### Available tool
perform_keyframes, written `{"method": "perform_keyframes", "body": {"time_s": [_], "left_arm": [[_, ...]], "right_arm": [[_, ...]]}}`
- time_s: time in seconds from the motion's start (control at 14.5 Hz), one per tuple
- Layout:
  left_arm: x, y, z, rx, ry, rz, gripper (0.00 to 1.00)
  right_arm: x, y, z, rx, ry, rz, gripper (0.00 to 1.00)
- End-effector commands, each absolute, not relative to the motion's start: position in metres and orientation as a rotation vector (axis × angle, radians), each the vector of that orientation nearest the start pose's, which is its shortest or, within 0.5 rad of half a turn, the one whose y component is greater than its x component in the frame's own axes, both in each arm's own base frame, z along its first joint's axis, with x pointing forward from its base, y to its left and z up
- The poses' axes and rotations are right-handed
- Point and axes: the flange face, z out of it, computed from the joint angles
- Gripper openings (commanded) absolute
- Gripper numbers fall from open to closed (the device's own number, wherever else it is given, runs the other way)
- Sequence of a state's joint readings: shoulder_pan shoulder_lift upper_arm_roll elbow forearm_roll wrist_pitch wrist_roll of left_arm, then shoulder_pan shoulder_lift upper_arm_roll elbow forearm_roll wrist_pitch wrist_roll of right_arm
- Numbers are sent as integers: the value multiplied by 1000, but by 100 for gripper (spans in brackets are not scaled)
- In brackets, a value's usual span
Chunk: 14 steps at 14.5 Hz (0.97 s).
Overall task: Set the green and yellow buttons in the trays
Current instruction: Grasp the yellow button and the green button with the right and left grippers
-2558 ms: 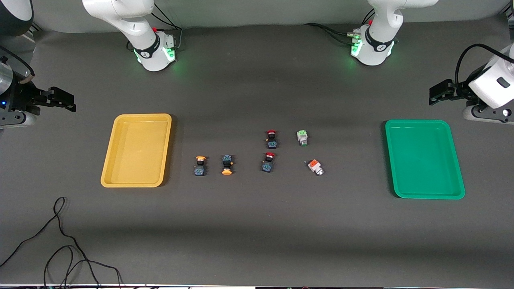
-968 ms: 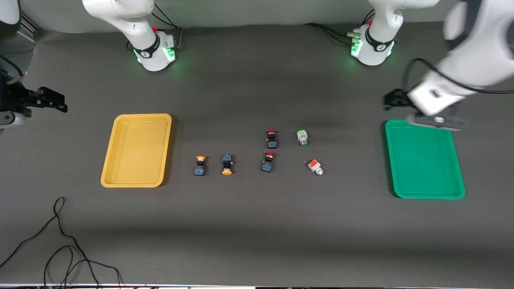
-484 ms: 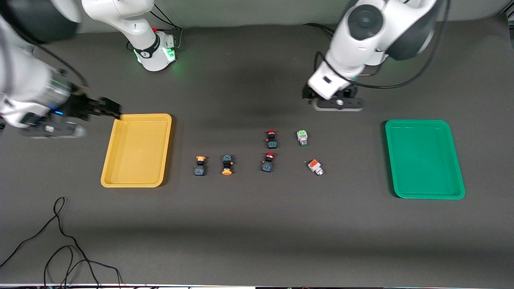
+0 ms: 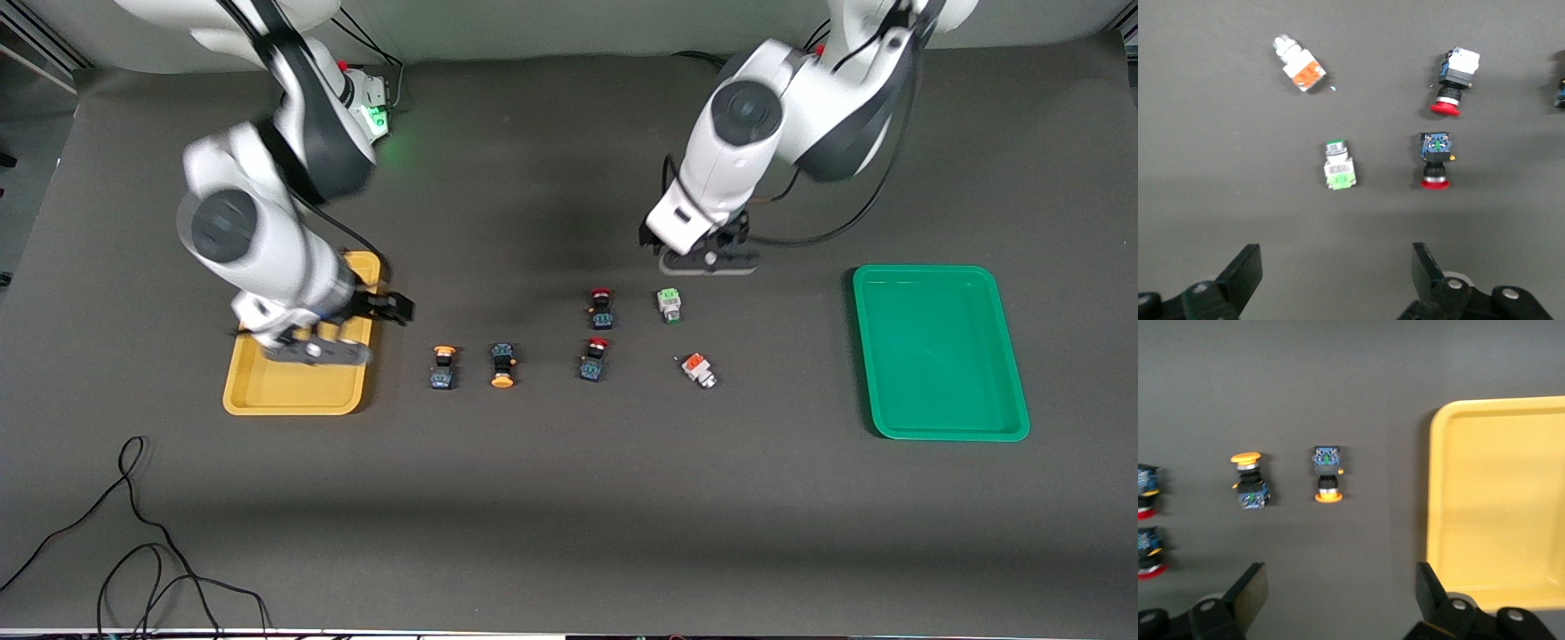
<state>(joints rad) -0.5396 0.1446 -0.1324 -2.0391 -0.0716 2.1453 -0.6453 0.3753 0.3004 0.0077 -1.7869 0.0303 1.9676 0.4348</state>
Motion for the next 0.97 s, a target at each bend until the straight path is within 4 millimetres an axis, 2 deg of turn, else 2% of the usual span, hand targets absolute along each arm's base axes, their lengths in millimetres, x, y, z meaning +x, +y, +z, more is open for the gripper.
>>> {"method": "perform_keyframes", "body": {"time_s": [0.0, 0.14, 0.35, 0.41, 0.55, 0.62, 0.69, 0.76, 0.83, 0.9], "left_arm": [[431, -358, 305, -3179, -45, 84, 100], [421, -357, 255, -3179, -29, 70, 100], [423, -355, 208, -3185, -44, 71, 100], [424, -354, 200, -3186, -50, 73, 100], [426, -353, 190, -3179, -58, 88, 100], [427, -352, 187, -3178, -63, 90, 95], [428, -351, 186, -3179, -68, 86, 82], [429, -349, 185, -3178, -78, 87, 63], [431, -350, 185, -3177, -117, 87, 45], [434, -351, 185, -3178, -148, 84, 30]], "right_arm": [[585, 251, 315, -3157, 115, 179, 99], [585, 250, 283, -3145, 133, 122, 99], [585, 252, 232, -3140, 130, 81, 99], [580, 262, 214, -3153, 93, 81, 99], [576, 269, 186, -3166, 125, 30, 99], [574, 275, 177, -3166, 120, 13, 99], [574, 275, 173, -3165, 128, 6, 97], [575, 273, 172, -3170, 120, 1, 76], [575, 271, 171, -3174, 117, 1, 32], [576, 270, 173, -3175, 118, 0, 3]]}}
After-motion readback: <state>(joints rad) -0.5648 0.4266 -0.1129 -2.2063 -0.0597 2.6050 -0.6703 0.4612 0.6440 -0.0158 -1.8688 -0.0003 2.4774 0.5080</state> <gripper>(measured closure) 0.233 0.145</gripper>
